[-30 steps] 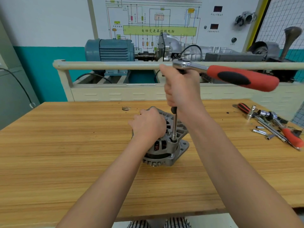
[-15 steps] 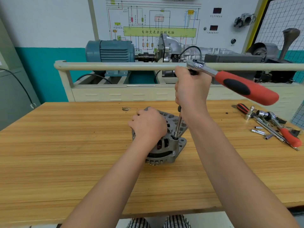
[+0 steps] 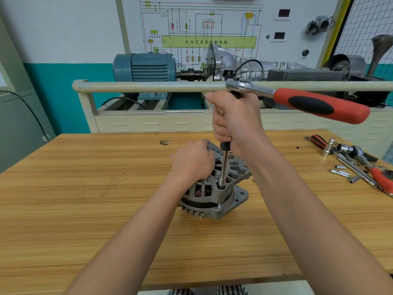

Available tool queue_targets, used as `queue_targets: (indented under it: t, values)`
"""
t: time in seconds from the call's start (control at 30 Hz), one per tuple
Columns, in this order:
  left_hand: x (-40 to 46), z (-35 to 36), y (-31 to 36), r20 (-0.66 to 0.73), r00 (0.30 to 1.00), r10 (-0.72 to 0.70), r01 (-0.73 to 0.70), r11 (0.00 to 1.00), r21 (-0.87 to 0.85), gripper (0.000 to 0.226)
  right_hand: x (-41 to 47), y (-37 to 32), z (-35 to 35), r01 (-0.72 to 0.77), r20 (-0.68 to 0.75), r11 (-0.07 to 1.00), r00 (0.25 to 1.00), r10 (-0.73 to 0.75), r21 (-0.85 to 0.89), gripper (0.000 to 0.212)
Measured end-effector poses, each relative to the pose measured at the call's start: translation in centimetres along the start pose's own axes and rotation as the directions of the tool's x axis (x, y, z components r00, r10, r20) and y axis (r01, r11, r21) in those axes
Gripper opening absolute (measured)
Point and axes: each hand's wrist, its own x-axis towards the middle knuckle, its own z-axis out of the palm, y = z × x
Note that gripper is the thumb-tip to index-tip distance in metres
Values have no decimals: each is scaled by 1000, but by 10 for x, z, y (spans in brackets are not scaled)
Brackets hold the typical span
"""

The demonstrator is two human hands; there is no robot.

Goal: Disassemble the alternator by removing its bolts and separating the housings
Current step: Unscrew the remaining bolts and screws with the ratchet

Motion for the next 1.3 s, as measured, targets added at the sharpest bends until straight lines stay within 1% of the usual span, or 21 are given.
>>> queue_targets:
  t: [0.13, 0.37, 0.4, 0.43, 0.47, 0.5, 0.53, 0.57, 0.6, 0.67, 0.73, 0.83, 0.93, 1.07, 1.17, 1.3]
  values:
    - [0, -1, 0, 4, 1000, 11, -11, 1000, -26, 32, 1, 1, 0, 9, 73, 1000, 997, -8, -6, 48]
    - [2, 0, -4, 0, 998, 59, -59, 998, -33, 31, 1, 1, -2, 30, 176, 999, 984, -27, -13, 49]
    - [3, -1, -5, -1, 997, 73, -73, 997, -32, 30, 1, 1, -2, 31, 218, 999, 975, -29, -5, 49]
    - [4, -2, -7, 4, 995, 103, -102, 994, -41, 30, 2, 1, -1, 25, 291, 999, 956, -31, 24, 49]
    - [4, -4, -9, 22, 988, 153, -151, 985, -78, 32, 1, 2, 0, 8, 376, 997, 926, -39, 83, 49]
    - [4, -5, -9, 44, 975, 217, -209, 968, -140, 35, 0, 3, 1, -17, 428, 988, 902, -50, 152, 49]
    - [4, -7, -9, 52, 964, 262, -248, 951, -187, 37, 2, 5, 2, -40, 425, 979, 904, -49, 199, 50]
    - [5, -8, -8, 54, 958, 282, -267, 944, -193, 37, 5, 6, 1, -53, 384, 975, 923, -35, 215, 52]
    - [6, -7, -8, 63, 958, 279, -266, 951, -160, 37, 6, 7, -2, -55, 340, 975, 940, -22, 215, 54]
    - [9, -6, -6, 68, 966, 250, -244, 965, -94, 35, 8, 9, -5, -20, 325, 979, 945, -48, 204, 54]
    - [7, -4, -4, 82, 968, 239, -234, 970, -71, 34, 6, 8, -4, -3, 355, 982, 932, -65, 186, 51]
    - [4, -5, -4, 90, 974, 209, -206, 978, -41, 35, 4, 8, -1, 5, 345, 991, 937, -51, 133, 48]
    - [1, -2, -1, 89, 980, 176, -179, 983, 30, 31, 0, 4, 0, -4, 296, 995, 955, -26, 102, 48]
    - [1, 0, 2, 72, 989, 126, -132, 988, 82, 10, -4, -1, -1, -37, 217, 994, 976, 13, 106, 59]
    - [1, 2, 5, 51, 996, 73, -78, 992, 95, 6, -6, -4, 0, -59, 169, 992, 985, 39, 112, 62]
    - [3, 6, 5, 35, 999, 20, -24, 994, 108, 8, -9, -3, 0, -16, 112, 995, 994, 5, 95, 58]
